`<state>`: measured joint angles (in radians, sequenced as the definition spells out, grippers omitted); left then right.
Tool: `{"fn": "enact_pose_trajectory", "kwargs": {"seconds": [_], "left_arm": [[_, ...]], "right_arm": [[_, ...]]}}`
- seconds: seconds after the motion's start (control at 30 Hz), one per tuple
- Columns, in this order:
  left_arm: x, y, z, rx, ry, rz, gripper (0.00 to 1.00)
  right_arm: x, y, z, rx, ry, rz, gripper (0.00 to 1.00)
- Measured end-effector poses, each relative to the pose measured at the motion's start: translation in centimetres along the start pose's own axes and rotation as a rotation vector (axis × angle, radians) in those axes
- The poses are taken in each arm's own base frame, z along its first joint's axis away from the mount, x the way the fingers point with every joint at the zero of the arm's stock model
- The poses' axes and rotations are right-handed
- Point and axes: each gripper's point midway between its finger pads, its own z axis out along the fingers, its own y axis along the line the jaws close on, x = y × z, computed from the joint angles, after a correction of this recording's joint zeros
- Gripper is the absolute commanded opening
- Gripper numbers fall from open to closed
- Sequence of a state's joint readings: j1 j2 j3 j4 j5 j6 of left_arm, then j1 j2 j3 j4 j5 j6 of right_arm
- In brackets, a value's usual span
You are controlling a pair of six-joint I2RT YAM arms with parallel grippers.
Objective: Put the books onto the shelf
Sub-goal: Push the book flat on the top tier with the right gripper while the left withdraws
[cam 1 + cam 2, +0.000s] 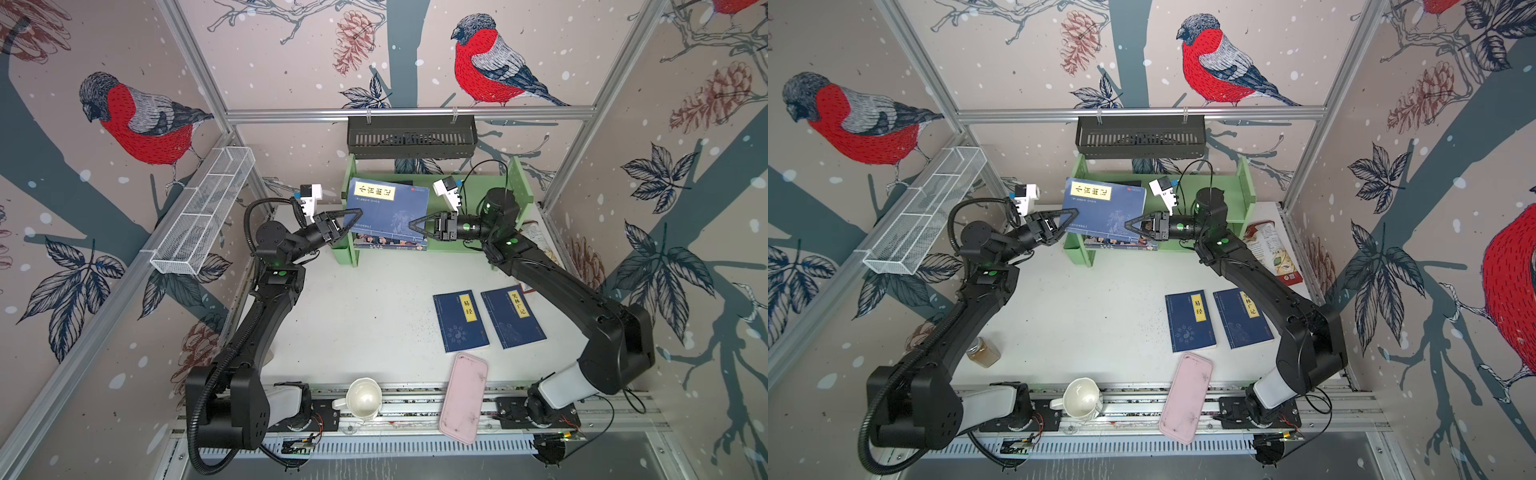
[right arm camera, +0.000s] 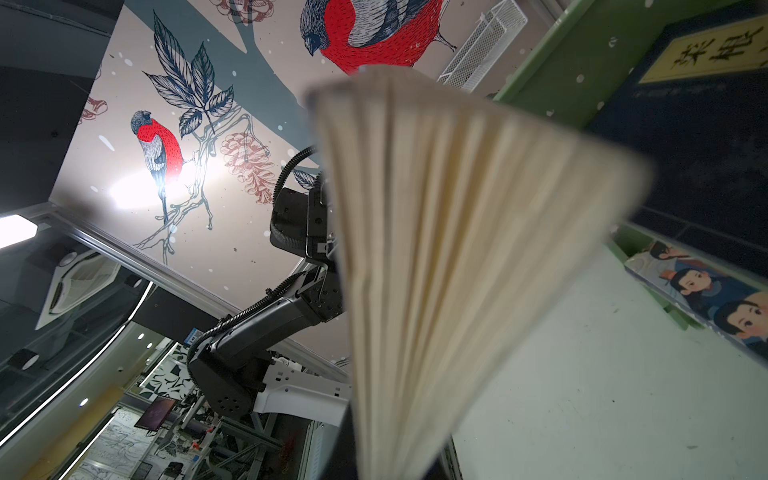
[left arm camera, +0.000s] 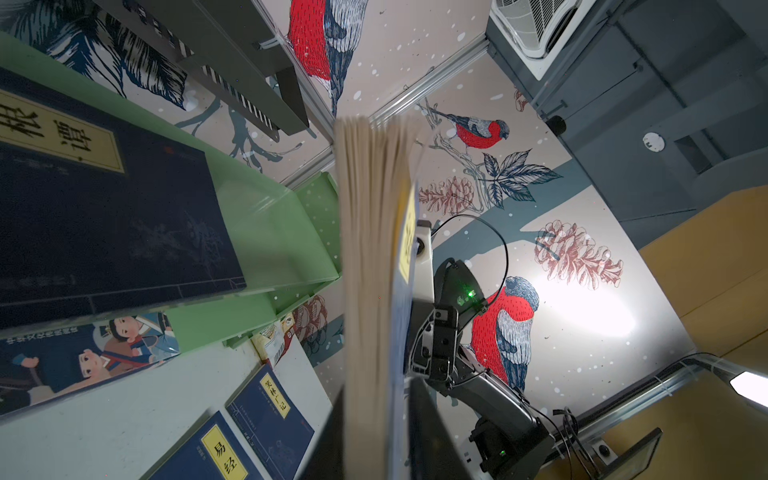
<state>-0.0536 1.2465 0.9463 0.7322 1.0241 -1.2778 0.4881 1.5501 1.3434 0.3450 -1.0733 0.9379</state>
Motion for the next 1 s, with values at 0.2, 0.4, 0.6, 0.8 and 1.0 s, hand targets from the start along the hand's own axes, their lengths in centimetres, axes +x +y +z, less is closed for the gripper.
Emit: {"fn": "enact_pose_trajectory", "kwargs": {"seconds": [0.2,0.4,0.6,0.8,1.0], "left_arm": [[-1.0,0.8,-0.9,-0.096,-0.037,0.052,0.79],[-4.5,1.6,-3.5,-0.222,-0.139,0.102,0.78],[-6.0,1.5,-4.6,-0.259,-0.181,0.118,0.77],[-6.0,1.3,-4.6,-0.249,-0.178,0.102,0.77],[-5.9,0.9,-4.5,-0.230,-0.169,0.092,0.77]], "right_arm": [[-3.1,-0.4,-1.2,0.063,-0.042,-0.046,0.01],[-5.6,-2.8,-2.3,0.147,-0.044,-0.023,0.01],[-6.4,-5.5,-1.9,0.180,-0.006,0.031,0.01],[-6.4,-7.9,-1.2,0.193,0.036,0.091,0.01],[-6.0,-10.0,-1.0,0.219,0.059,0.157,0.01]]}}
